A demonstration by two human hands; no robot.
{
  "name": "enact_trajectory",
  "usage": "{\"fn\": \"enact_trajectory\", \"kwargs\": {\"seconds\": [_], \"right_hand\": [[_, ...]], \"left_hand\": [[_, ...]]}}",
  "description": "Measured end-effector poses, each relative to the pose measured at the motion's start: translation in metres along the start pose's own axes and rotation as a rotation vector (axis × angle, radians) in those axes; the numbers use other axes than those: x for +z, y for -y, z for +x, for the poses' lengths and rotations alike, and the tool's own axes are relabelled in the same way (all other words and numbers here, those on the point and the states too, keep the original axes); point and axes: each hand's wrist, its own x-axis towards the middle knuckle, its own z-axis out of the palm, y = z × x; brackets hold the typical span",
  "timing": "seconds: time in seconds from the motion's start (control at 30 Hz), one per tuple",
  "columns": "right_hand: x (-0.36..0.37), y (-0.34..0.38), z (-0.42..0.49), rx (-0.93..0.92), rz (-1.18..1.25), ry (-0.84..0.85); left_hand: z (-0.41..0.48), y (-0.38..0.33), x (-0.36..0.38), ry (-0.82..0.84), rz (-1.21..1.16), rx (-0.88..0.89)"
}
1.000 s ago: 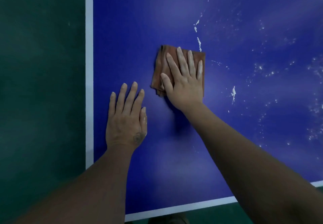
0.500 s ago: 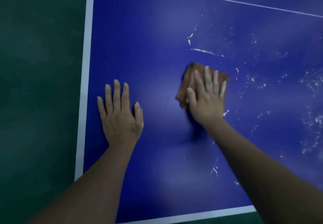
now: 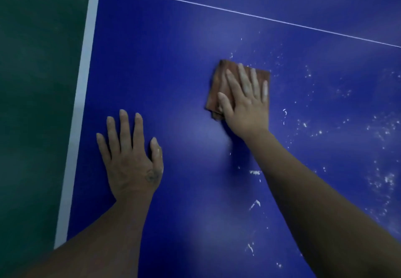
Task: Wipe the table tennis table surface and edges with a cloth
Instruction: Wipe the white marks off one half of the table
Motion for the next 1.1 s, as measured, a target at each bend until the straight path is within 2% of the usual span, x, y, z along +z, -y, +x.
{"fn": "enact_trajectory", "kwargs": {"seconds": [0.1,0.2,0.33,0.4,0.5,0.63,0.77,0.93,1.03,1.1], "right_hand": [[-0.006,-0.018,-0.020,0.034,-0.044,0.031],[0.002,0.009,-0.022,-0.082,-0.065,0.006],[0.014,0.066,0.023,-0.188,0.038,-0.027],[0.016,0.069,0.054,-0.180,0.066,-0.029],[0.009,0.036,0.080,-0.070,0.053,-0.015],[-0.002,-0.020,0.052,0.076,0.021,0.011],[-0.006,-0.039,0.029,0.015,-0.063,0.080],[0.006,0.021,0.072,-0.206,-0.057,0.034],[0.008,0.053,0.124,-0.207,0.024,0.061],[0.007,0.047,0.151,-0.164,0.052,0.095]], "left_hand": [[0.000,-0.001,0.001,-0.002,-0.005,-0.003],[0.002,-0.002,0.003,-0.005,0.007,-0.005],[0.003,0.000,0.006,-0.012,0.030,-0.003],[0.003,0.000,0.007,-0.021,0.035,-0.002],[0.003,0.000,0.007,-0.023,0.030,-0.004],[0.002,0.000,0.007,-0.024,0.016,-0.014],[0.003,-0.001,0.006,-0.021,0.010,-0.012],[0.002,-0.001,0.005,0.007,0.012,-0.017],[0.004,-0.001,0.004,0.010,0.012,-0.015],[0.003,0.000,0.005,0.013,0.014,-0.016]]}}
